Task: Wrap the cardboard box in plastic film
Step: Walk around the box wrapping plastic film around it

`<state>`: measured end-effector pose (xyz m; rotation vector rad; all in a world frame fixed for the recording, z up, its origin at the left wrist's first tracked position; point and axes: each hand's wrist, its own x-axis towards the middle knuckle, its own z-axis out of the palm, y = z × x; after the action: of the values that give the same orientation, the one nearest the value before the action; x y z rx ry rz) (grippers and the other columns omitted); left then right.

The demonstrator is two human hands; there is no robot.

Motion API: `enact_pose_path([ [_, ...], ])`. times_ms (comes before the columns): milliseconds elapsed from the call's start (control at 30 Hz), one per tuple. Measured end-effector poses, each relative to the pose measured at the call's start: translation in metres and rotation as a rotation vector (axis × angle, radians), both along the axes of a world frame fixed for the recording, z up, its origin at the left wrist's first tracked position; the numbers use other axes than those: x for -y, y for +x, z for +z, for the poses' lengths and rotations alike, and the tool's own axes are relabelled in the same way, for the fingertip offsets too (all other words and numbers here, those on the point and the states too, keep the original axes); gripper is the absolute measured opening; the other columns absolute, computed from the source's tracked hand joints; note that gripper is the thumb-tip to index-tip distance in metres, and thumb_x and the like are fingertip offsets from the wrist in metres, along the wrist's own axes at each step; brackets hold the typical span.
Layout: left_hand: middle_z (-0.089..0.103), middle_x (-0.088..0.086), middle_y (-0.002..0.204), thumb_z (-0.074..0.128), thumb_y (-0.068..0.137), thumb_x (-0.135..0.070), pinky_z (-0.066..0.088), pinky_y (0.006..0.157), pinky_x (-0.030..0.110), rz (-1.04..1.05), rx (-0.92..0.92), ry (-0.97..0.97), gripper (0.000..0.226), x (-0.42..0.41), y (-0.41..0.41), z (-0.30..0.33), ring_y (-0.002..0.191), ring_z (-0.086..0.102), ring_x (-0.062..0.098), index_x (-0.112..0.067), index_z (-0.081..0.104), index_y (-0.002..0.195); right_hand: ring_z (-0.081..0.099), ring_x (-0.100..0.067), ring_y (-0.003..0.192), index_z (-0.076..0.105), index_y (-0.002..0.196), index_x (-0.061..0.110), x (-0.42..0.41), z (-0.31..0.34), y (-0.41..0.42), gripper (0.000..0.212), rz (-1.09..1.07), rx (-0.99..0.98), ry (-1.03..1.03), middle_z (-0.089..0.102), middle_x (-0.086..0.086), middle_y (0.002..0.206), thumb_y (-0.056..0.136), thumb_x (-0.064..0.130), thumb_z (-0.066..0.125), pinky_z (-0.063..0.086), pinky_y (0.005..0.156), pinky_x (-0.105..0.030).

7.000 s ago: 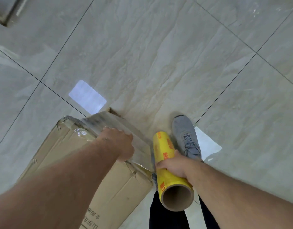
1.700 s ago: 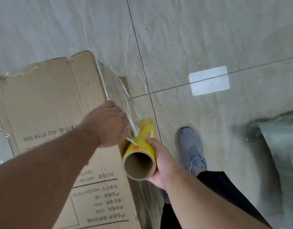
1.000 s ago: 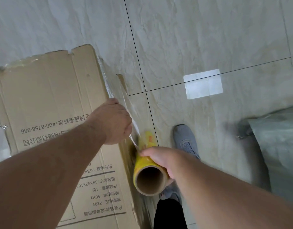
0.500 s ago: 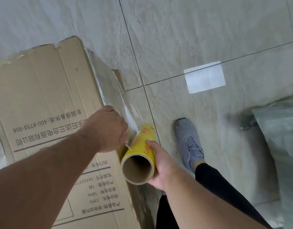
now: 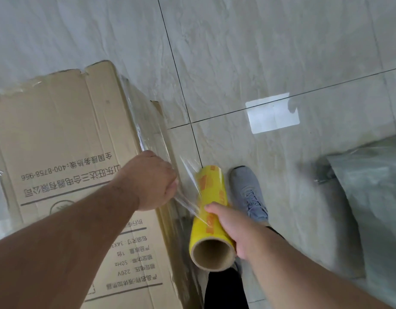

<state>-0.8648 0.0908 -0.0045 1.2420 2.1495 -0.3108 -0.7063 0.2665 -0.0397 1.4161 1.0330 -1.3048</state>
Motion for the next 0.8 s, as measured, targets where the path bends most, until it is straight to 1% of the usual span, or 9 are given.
enact_pose_path([
  [67,0.063,-0.007,0.089,-0.003,0.086,-0.045,0.041,0.101,0.04,-0.021,0.001,-0.022,0.068,-0.002,0.002,0.002,0.093,0.063,0.019,-0.026,0.062,0.091,0.078,-0.034,0.105,0.064,0.136,0.029,0.001,-0.007,0.008,0.102,0.267,-0.045,0.001,0.078,-0.008,0.119,0.044,0.072,0.079,0.062,0.105,-0.054],
  [167,0.062,-0.007,0.09,0.005,0.091,-0.043,0.04,0.101,0.042,-0.072,-0.006,-0.097,0.054,-0.006,0.005,0.0,0.095,0.062,0.02,-0.028,0.056,0.089,0.075,-0.034,0.112,0.072,0.135,0.026,0.015,-0.01,0.007,0.108,0.43,0.008,-0.055,0.076,-0.01,0.127,0.039,0.075,0.075,0.059,0.109,-0.053],
  [267,0.055,-0.005,0.088,0.023,0.101,-0.041,0.041,0.101,0.042,-0.119,0.049,-0.17,0.032,-0.004,0.01,-0.002,0.095,0.062,0.022,-0.028,0.05,0.088,0.065,-0.034,0.128,0.052,0.159,0.026,0.043,-0.015,0.005,0.124,0.561,-0.002,-0.046,0.061,-0.009,0.151,0.05,0.082,0.073,0.056,0.108,-0.049],
  [333,0.06,-0.004,0.093,0.027,0.103,-0.042,0.042,0.099,0.042,-0.154,0.077,-0.202,0.037,-0.003,0.019,-0.001,0.096,0.062,0.023,-0.028,0.06,0.094,0.062,-0.034,0.124,0.041,0.167,0.024,0.054,-0.02,0.003,0.13,0.582,0.009,-0.02,0.057,-0.008,0.156,0.057,0.086,0.07,0.057,0.097,-0.043],
  [400,0.065,-0.003,0.096,0.026,0.103,-0.042,0.041,0.096,0.042,-0.181,0.064,-0.198,0.045,0.002,0.03,-0.002,0.095,0.061,0.023,-0.026,0.067,0.098,0.063,-0.039,0.13,0.037,0.168,0.03,0.055,-0.02,0.003,0.128,0.553,0.03,-0.006,0.057,-0.009,0.157,0.06,0.092,0.064,0.056,0.107,-0.052],
  [533,0.068,-0.005,0.1,0.016,0.099,-0.041,0.04,0.098,0.042,-0.14,0.018,-0.121,0.057,0.012,0.04,-0.008,0.099,0.062,0.021,-0.025,0.07,0.103,0.077,-0.039,0.107,0.059,0.144,0.035,0.048,-0.014,0.027,0.103,0.165,0.106,-0.065,0.076,-0.011,0.127,0.057,0.089,0.072,0.065,0.09,-0.064],
  [633,0.065,-0.004,0.135,0.001,0.092,-0.045,0.038,0.104,0.043,-0.123,-0.005,-0.115,0.076,0.015,0.042,-0.016,0.121,0.06,0.02,-0.027,0.066,0.128,0.083,-0.037,0.1,0.069,0.132,0.027,0.046,-0.008,0.047,0.083,-0.2,0.15,-0.162,0.085,-0.015,0.109,0.066,0.074,0.091,0.065,0.095,-0.06],
  [700,0.054,-0.004,0.153,0.007,0.097,-0.046,0.035,0.108,0.043,-0.111,-0.012,-0.135,0.07,0.014,0.044,-0.019,0.131,0.055,0.018,-0.027,0.058,0.141,0.082,-0.04,0.104,0.071,0.134,0.019,0.045,-0.007,0.059,0.067,-0.381,0.134,-0.209,0.084,-0.021,0.112,0.084,0.061,0.087,0.065,0.092,-0.056],
  [800,0.068,-0.007,0.128,0.008,0.099,-0.046,0.036,0.102,0.045,-0.126,-0.052,-0.157,0.067,0.01,0.05,-0.017,0.116,0.059,0.019,-0.028,0.068,0.124,0.082,-0.043,0.104,0.068,0.139,0.014,0.048,-0.007,0.068,0.07,-0.548,0.148,-0.247,0.082,-0.025,0.117,0.085,0.053,0.088,0.066,0.087,-0.054],
])
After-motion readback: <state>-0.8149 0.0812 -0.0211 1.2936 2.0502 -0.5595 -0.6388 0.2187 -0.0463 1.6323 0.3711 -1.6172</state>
